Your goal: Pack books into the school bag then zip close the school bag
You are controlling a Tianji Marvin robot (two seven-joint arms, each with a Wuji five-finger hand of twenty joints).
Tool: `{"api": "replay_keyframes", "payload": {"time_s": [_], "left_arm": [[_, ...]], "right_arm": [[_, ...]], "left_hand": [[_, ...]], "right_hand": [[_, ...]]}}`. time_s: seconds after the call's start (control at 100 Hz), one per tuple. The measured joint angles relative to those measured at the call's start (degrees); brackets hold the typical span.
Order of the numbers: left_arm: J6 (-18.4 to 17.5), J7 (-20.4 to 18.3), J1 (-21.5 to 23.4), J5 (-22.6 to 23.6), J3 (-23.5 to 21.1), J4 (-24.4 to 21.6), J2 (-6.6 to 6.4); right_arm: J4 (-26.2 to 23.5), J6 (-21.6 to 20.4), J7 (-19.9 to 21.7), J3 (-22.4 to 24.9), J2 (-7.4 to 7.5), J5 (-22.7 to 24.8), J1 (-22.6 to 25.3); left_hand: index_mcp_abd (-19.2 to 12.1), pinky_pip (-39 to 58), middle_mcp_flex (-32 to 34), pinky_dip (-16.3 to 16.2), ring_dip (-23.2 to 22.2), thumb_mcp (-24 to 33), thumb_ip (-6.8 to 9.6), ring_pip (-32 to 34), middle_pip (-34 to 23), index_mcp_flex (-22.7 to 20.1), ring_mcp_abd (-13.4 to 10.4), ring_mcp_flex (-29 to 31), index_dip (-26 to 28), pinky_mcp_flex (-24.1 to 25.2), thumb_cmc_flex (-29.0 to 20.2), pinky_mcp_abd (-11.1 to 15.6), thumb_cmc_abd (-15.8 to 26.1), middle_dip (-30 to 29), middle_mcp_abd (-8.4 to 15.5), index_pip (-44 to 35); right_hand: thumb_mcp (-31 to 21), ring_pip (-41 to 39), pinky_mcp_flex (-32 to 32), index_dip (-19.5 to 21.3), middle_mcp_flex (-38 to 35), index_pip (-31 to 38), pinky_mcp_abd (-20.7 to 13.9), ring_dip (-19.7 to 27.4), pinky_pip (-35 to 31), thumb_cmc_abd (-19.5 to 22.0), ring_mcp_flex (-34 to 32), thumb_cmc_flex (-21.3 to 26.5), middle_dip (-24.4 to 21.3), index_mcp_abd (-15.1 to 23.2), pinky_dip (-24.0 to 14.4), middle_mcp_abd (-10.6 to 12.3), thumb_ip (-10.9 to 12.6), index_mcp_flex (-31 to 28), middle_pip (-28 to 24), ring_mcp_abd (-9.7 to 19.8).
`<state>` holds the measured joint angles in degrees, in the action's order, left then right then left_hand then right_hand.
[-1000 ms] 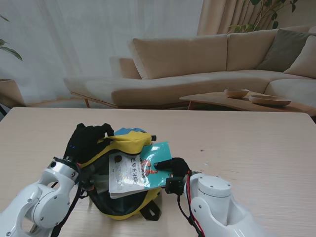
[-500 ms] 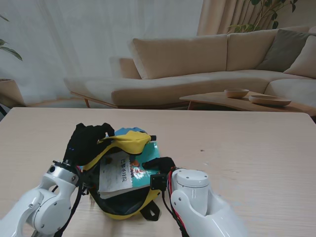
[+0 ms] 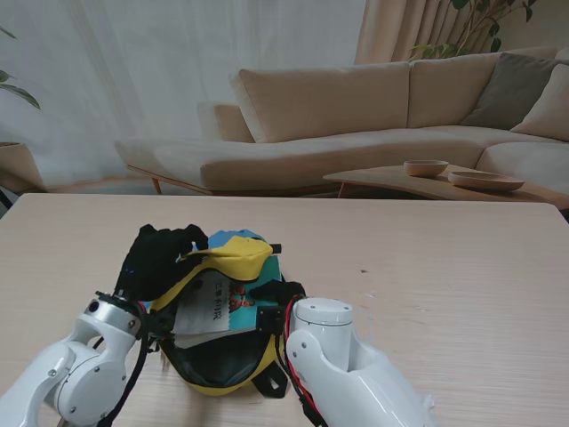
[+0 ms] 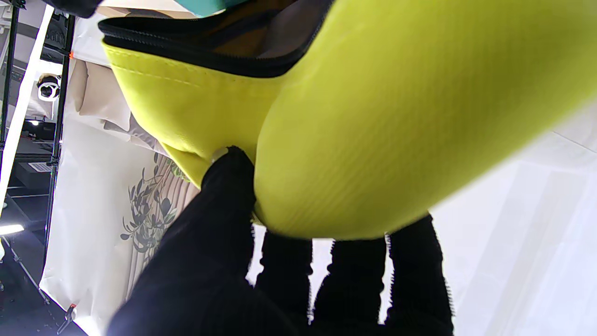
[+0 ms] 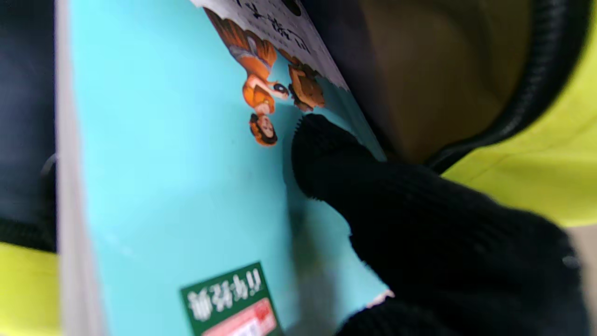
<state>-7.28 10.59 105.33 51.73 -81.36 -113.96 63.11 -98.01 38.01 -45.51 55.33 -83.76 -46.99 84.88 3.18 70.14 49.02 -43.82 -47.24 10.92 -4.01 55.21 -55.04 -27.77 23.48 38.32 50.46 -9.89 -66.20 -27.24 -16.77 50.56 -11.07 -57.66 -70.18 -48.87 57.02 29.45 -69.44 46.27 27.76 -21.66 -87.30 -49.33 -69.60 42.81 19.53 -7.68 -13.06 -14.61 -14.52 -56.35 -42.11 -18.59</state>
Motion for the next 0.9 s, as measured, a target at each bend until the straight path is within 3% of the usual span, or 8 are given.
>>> {"api": "replay_keyframes", "payload": {"time_s": [0.2, 0.58, 0.9], "left_arm": [[-0.17, -0.59, 0.25, -0.35, 0.26, -0.30, -0.04], [-0.10, -1.47, -0.82, -2.81, 1.30, 0.17, -0.03], [-0.29, -2.41, 0.98, -2.87, 0.53, -1.12, -0.06]], "right_arm": [[2.57, -1.43, -3.40, -2.04, -1.39, -1.77, -2.30], [5.32, -0.85, -2.06, -4.07, -2.82, -0.38, -3.31], [9.71, -4.08, -5.29, -5.82, -4.32, -2.25, -7.15]], "left_hand": [[0.00, 0.00, 0.00, 0.00, 0.00, -0.65, 0.00, -0.01, 0.00, 0.00, 0.01, -0.10, 0.08, 0.10, -0.59, 0.00, 0.02, 0.00, 0.00, -0.02], [0.00, 0.00, 0.00, 0.00, 0.00, -1.78, 0.00, -0.02, 0.00, 0.00, 0.04, -0.19, 0.67, 0.20, -1.30, -0.01, 0.39, 0.00, -0.01, -0.05], [0.01, 0.00, 0.00, 0.00, 0.00, -2.33, 0.00, -0.05, 0.00, 0.00, 0.05, -0.44, 0.68, 0.33, -1.38, -0.02, 0.54, 0.00, -0.07, -0.05]], "right_hand": [[0.00, 0.00, 0.01, 0.00, 0.00, 0.00, 0.00, 0.51, 0.00, 0.00, 0.00, 0.00, -0.08, 0.00, 0.55, 0.00, 0.00, 0.00, -0.03, 0.00], [0.00, 0.00, 0.01, 0.00, 0.00, 0.00, 0.00, 0.63, 0.00, 0.00, 0.00, 0.00, -0.64, 0.00, 0.61, 0.00, -0.02, 0.00, -0.08, 0.00], [0.00, 0.00, 0.01, 0.00, 0.02, 0.00, 0.00, 0.63, 0.00, 0.00, 0.00, 0.00, -0.65, -0.01, 0.61, 0.00, -0.02, 0.00, -0.12, 0.00]]}}
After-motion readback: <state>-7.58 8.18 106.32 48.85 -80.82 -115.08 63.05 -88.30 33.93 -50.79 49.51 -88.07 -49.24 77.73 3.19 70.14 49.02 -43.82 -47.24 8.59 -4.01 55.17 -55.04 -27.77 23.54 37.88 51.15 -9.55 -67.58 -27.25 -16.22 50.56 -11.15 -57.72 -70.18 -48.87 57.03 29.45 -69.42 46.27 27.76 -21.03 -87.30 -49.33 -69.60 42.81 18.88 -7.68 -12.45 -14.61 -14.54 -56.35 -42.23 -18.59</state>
